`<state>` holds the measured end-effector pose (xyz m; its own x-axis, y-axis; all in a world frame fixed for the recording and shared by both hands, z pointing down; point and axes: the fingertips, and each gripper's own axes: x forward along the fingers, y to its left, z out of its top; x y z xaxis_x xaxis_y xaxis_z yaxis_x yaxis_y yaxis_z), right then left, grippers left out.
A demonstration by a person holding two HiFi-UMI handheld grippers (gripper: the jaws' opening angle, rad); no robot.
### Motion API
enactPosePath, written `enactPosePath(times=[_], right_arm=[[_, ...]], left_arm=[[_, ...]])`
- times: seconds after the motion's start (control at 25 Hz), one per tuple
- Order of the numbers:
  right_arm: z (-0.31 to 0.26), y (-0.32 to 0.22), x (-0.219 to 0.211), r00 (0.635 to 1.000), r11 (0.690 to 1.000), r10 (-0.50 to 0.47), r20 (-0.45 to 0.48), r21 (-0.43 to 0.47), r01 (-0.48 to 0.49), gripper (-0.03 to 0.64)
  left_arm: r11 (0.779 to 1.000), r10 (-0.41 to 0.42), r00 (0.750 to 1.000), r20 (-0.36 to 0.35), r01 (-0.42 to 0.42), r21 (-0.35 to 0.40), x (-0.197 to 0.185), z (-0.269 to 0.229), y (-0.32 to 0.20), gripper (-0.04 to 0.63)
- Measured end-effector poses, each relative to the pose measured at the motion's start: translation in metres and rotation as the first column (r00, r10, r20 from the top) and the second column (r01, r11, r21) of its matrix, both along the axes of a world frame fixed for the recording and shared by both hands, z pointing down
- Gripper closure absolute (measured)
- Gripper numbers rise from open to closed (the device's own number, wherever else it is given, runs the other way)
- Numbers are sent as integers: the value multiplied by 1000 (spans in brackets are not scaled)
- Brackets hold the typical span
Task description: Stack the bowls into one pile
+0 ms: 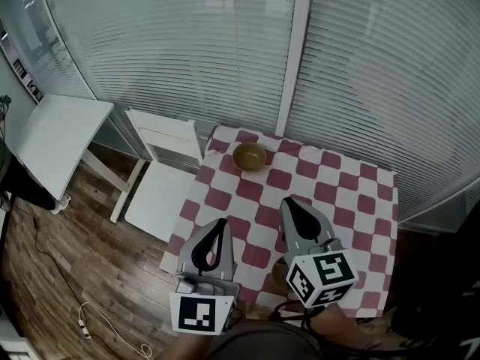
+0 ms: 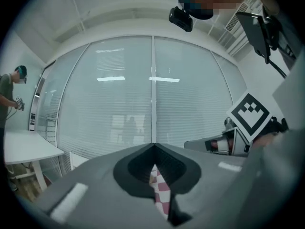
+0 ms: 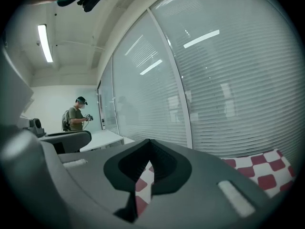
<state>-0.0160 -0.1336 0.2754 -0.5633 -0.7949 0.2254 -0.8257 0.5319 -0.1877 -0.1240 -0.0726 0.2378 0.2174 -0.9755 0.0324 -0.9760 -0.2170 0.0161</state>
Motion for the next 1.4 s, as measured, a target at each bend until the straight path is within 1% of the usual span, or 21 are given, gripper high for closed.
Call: enactPosePath(times=[0.24, 0.36, 0.6, 0.72, 0.8, 0.96, 1.2, 1.4], right_arm=[[36, -60, -25, 995, 996, 63, -80, -65, -69, 589], [71, -80, -34, 991, 986, 78, -107, -141, -93, 589], [150, -122, -47, 985, 947, 102, -141, -288, -139, 579], [182, -131, -51, 981, 921, 102, -162, -358, -155, 544], [197, -139, -54, 980, 907, 104, -172, -387, -165, 516], [216, -154, -57, 974, 892, 120, -193, -411, -191, 483], [228, -171, -55, 968, 875, 161, -190, -426, -229, 480], [232, -185, -51, 962, 872, 187, -197, -417, -255, 480]], left_arm=[[995, 67, 997, -42, -70, -72, -24, 26, -57, 595], [987, 79, 995, -68, -87, -134, -34, 49, -77, 595], [966, 78, 991, -112, -103, -239, -57, 106, -113, 595], [946, 63, 988, -141, -104, -306, -67, 135, -123, 595], [938, 53, 987, -152, -101, -331, -73, 149, -132, 595], [933, 43, 987, -157, -96, -347, -83, 165, -151, 594], [909, 36, 979, -200, -115, -400, -81, 188, -158, 595], [901, 18, 979, -203, -104, -420, -85, 198, -164, 595]])
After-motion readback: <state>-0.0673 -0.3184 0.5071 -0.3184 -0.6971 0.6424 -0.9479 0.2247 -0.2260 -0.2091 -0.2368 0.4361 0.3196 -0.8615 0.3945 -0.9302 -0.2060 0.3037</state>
